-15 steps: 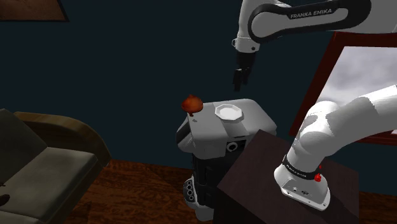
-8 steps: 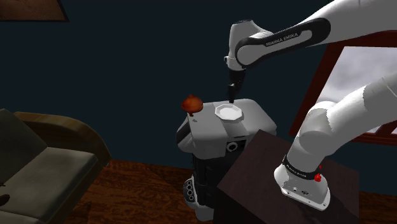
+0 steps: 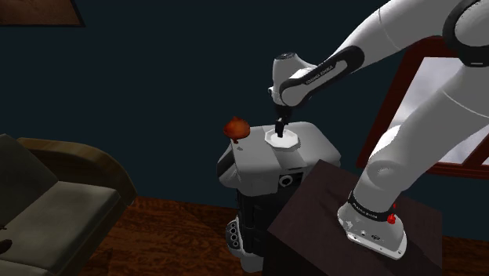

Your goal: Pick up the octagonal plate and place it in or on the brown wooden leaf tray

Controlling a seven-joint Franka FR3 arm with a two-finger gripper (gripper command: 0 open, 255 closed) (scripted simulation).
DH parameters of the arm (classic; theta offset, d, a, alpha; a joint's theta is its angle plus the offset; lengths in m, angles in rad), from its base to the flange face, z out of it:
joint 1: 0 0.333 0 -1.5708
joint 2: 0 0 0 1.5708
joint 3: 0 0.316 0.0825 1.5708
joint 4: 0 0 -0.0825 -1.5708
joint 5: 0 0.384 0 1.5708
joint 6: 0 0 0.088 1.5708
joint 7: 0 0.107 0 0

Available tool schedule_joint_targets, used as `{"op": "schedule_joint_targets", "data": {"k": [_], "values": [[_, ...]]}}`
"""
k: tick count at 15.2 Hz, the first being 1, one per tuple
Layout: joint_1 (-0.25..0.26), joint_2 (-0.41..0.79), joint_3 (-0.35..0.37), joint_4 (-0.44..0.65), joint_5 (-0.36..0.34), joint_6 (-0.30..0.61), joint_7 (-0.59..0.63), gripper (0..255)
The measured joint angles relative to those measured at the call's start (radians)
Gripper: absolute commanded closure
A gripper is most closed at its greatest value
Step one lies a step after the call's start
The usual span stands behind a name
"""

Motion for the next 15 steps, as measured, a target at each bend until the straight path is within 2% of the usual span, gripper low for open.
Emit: {"op": "schedule_joint_targets", "data": {"k": [6,9,12,15], "values": [[-0.038,0.25,-0.01,0.057,-0.138,0.202,0.038,0],[-0.057,0.365,-0.028,0.09,-0.23,0.289,0.073,0],[-0.064,0.485,-0.053,0.154,-0.316,0.353,0.107,0],[-0.06,0.555,-0.067,0.189,-0.358,0.389,0.136,0]]}}
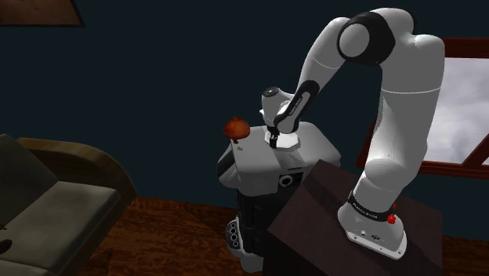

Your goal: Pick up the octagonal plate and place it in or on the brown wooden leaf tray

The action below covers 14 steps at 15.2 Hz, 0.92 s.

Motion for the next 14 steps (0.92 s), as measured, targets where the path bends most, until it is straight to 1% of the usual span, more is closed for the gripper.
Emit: {"op": "schedule_joint_targets", "data": {"k": [6,12,13,14], "values": [[-0.005,0.096,-0.025,0.034,-0.04,0.067,0.028,0],[-0.004,0.107,-0.029,0.036,-0.047,0.078,0.035,0],[-0.004,0.107,-0.029,0.036,-0.047,0.078,0.035,255],[-0.004,0.107,-0.029,0.036,-0.047,0.078,0.035,255]]}}
